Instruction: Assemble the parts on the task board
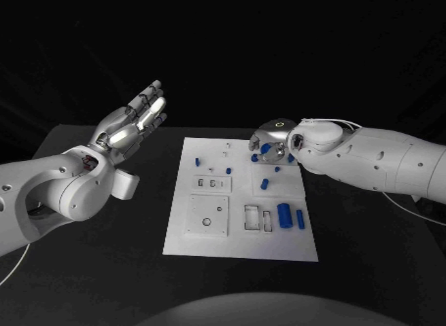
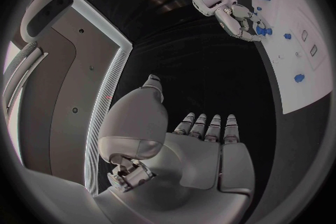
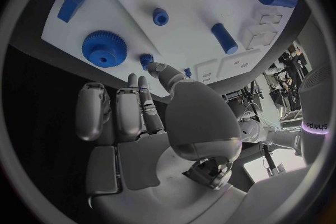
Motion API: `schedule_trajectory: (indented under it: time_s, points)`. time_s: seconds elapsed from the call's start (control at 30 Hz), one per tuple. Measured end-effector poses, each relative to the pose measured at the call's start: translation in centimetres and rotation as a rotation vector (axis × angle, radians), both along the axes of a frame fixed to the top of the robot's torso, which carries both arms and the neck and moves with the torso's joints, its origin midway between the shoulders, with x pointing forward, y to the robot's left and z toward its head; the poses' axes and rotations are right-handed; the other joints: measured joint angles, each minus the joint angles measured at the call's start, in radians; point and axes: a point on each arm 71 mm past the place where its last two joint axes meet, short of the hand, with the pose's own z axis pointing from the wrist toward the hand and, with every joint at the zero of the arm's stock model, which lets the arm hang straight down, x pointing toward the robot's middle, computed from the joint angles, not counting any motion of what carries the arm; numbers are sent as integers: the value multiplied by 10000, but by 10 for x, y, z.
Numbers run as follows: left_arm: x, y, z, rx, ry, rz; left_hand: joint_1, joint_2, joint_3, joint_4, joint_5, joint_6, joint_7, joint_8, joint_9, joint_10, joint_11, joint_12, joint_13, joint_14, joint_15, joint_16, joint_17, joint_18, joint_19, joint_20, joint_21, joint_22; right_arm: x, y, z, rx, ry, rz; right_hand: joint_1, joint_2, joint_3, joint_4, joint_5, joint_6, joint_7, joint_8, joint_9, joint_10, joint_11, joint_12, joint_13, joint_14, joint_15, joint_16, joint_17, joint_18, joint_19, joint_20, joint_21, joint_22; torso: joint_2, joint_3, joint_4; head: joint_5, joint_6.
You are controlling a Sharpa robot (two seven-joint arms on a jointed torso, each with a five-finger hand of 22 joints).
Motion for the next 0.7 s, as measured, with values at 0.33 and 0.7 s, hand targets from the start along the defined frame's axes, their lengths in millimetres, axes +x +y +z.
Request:
schedule_trajectory:
  time_s: [0.33,0.7]
  points:
    - [-1,-1,0,63,1,-58,225,225,-128,-5,208,39,110,38,2,-1,-73,0,0,-1,74,0,1,1,0,69,0,0,2,1,-4,32,123,-44,-53,-53,62,62,-138,30,-30,78,69,158,-22,0,43,0,0,-38,-10,0,0,0,0,-2,0,2,-2,143,-223]
    - [0,-1,-1,102,61,-132,477,478,-348,-8,470,105,219,38,3,-33,-35,0,0,-2,145,0,3,3,1,252,0,0,0,0,-7,93,248,-29,52,-158,158,23,-357,10,-117,77,114,189,9,0,73,-72,-1,-99,-130,1,-3,4,-107,-3,-14,2,-10,228,-374]
